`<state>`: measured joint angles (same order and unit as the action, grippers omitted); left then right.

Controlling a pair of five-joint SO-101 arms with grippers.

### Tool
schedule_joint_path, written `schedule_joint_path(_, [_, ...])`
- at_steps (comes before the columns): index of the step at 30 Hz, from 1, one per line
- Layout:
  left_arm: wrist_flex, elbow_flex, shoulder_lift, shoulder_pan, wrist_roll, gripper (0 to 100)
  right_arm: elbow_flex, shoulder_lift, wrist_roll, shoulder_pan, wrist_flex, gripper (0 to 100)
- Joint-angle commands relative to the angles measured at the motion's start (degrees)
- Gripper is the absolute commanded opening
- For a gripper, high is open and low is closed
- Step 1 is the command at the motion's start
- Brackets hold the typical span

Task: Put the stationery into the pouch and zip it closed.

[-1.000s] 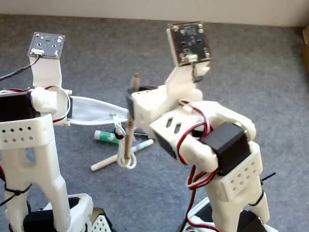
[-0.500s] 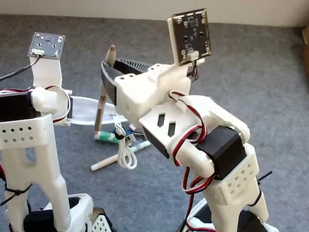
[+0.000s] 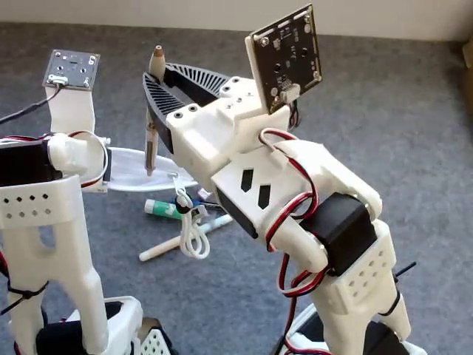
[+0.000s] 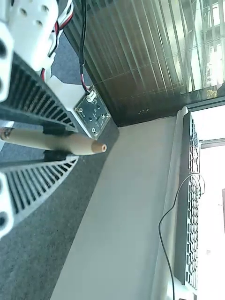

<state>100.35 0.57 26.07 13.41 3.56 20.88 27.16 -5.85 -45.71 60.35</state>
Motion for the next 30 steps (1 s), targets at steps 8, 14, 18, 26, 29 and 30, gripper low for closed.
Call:
schedule_joint_path(8, [0.2, -1.8, 0.0, 0.0, -0.1, 1, -8.3, 0.9, 1.1, -0.4, -5.8, 0.5])
schedule_joint_path(14, [0.3, -1.7, 0.0, 0.1, -0.1, 1, -14.2, 1.0, 1.1, -0.7, -11.7, 0.5])
schedule_joint_path(18, [0.3, -1.7, 0.0, 0.3, -0.1, 1, -14.5, 1.0, 1.1, -1.7, -11.8, 0.5])
schedule_joint_path(26, [0.3, -1.7, 0.0, 0.0, -0.1, 1, -14.5, 1.0, 12.4, -5.0, -15.7, 0.5])
schedule_joint_path(29, [0.3, -1.7, 0.0, 0.0, -0.1, 1, -17.5, 0.9, 14.0, -4.8, -19.8, 0.5])
schedule_joint_path(30, [0.3, -1.7, 0.0, 0.0, -0.1, 1, -18.9, 1.0, 14.4, -4.8, -21.1, 0.5])
